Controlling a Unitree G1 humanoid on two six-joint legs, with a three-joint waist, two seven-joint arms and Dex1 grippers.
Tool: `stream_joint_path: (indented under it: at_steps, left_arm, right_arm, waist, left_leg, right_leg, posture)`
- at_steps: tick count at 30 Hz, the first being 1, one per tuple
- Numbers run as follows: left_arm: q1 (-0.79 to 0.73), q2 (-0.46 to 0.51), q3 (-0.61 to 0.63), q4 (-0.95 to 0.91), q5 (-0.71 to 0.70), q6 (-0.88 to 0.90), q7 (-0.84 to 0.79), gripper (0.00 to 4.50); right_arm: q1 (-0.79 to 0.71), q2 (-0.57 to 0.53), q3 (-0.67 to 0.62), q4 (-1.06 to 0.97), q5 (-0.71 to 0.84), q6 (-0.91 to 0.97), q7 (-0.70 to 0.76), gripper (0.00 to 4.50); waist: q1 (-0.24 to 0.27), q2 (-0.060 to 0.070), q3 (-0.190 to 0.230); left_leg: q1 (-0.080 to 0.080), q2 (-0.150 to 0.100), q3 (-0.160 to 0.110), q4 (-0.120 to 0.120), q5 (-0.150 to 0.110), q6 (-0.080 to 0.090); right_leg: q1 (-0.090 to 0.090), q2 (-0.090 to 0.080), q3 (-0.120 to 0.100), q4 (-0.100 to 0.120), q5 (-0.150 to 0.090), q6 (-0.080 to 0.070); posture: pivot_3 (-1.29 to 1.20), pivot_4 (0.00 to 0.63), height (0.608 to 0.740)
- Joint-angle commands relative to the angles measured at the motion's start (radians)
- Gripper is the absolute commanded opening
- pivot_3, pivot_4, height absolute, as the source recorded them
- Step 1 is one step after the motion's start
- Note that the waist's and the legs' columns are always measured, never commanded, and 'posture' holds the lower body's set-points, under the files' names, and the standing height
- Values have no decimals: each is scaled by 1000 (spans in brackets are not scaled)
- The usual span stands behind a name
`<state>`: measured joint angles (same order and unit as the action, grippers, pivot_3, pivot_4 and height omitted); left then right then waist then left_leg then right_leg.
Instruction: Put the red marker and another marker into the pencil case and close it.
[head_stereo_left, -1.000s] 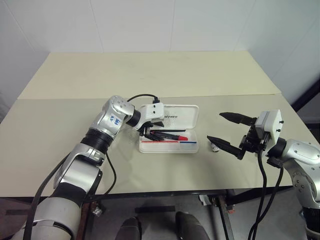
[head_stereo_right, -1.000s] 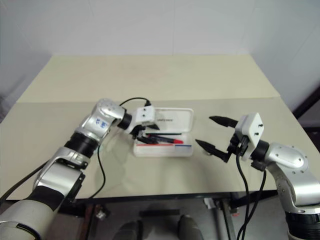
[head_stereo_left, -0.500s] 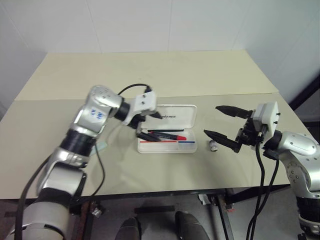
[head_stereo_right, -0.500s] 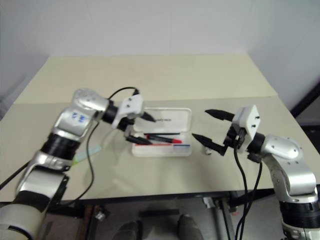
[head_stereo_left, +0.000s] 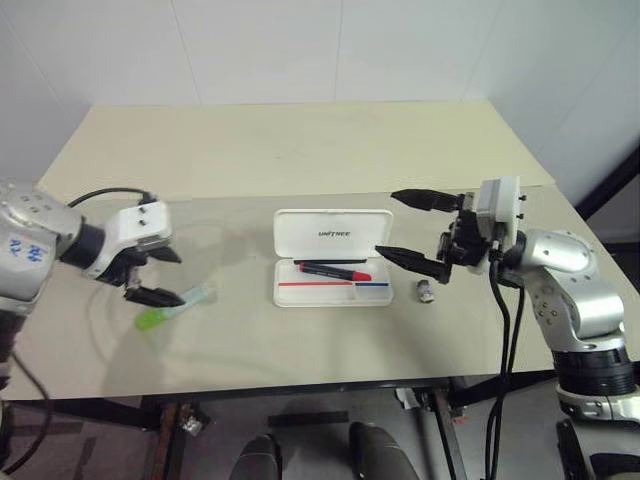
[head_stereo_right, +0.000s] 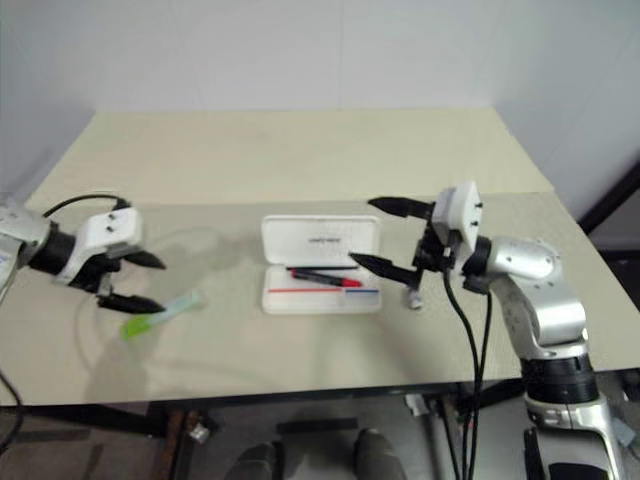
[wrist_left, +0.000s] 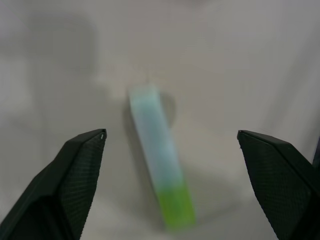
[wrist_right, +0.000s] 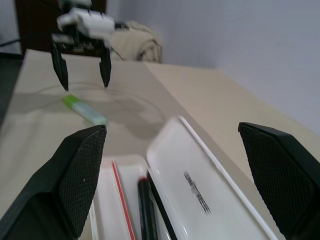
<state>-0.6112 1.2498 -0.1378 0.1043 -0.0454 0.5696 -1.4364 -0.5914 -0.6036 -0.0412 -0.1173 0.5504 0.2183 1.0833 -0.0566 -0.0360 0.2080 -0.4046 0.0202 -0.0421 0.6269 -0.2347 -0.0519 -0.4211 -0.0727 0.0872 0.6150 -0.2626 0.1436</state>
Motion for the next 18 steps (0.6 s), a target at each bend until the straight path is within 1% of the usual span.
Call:
stream_joint_path:
  at_steps: [1, 7, 14, 18]
  left_arm:
    - [60, 51, 15, 16, 18, -24, -5, 4463]
    - [128, 18, 15, 27, 27, -33, 56, 4463]
    - [80, -69, -46, 28, 54, -19, 98, 4463]
    - [81, -83, -69, 19, 67, -5, 96, 4463]
  right_arm:
    - [-31, 9, 4, -41, 20, -1, 18, 4500]
    - [-30, 25, 28, -94, 42, 28, 37, 4500]
    - [13, -9, 51, -158, 57, 70, 104, 4500]
    - [19, -9, 43, -164, 57, 77, 98, 4500]
  waist:
    - [2, 0, 0]
    - [7, 0, 0]
    - [6, 0, 0]
    - [5, -1, 0]
  left_leg:
    - [0, 0, 0, 0, 0, 0]
    - [0, 0, 0, 0, 0, 0]
    - [0, 0, 0, 0, 0, 0]
    - [0, 0, 0, 1, 0, 0]
  right_leg:
    - [0, 0, 0, 0, 0, 0]
    - [0, 0, -1, 0, 0, -1]
    - [0, 0, -1, 1, 0, -1]
    - [0, 0, -1, 2, 0, -1]
  posture:
    - [0, 150, 740]
    - [0, 150, 740]
    - [0, 150, 740]
    - [0, 150, 740]
